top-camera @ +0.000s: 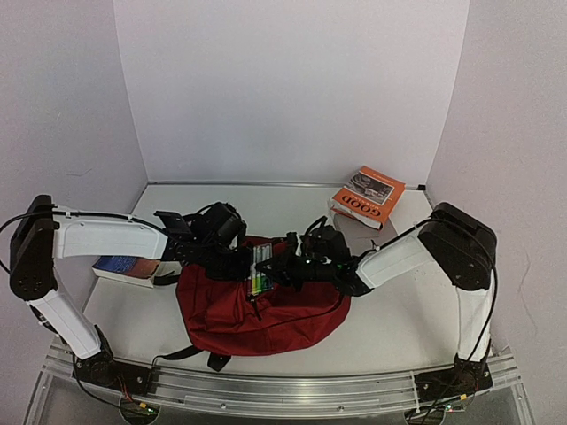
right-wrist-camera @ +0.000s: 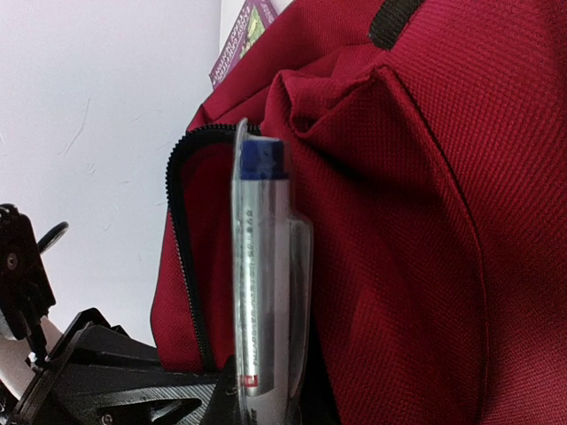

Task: Pack the student bag
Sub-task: Place the stationery in the student bag.

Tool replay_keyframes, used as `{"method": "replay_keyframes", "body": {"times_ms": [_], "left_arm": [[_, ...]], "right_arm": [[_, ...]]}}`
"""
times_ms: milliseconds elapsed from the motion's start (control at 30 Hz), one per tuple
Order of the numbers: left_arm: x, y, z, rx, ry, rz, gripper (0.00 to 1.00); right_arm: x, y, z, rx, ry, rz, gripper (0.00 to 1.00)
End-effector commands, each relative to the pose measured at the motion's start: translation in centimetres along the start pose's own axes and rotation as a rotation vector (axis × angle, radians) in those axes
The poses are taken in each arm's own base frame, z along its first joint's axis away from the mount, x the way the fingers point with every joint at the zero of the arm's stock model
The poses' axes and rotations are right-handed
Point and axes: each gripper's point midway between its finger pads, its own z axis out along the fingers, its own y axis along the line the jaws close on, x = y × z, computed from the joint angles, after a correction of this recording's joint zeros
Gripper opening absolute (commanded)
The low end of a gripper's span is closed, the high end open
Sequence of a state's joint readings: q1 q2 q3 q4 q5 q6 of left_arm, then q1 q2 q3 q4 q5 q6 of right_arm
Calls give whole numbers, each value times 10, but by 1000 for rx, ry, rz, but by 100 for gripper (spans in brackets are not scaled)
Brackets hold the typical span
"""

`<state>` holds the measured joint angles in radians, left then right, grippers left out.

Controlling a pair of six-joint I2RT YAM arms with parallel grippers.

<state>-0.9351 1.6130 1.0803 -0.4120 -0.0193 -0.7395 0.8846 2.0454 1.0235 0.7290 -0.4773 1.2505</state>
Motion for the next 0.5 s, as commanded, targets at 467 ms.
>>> {"method": "replay_keyframes", "body": {"times_ms": [467], "left_arm": [[-44,28,-51,-176,-193,-114,34]], "right_arm": [[31,20,16,-67,66,-52,0]]}}
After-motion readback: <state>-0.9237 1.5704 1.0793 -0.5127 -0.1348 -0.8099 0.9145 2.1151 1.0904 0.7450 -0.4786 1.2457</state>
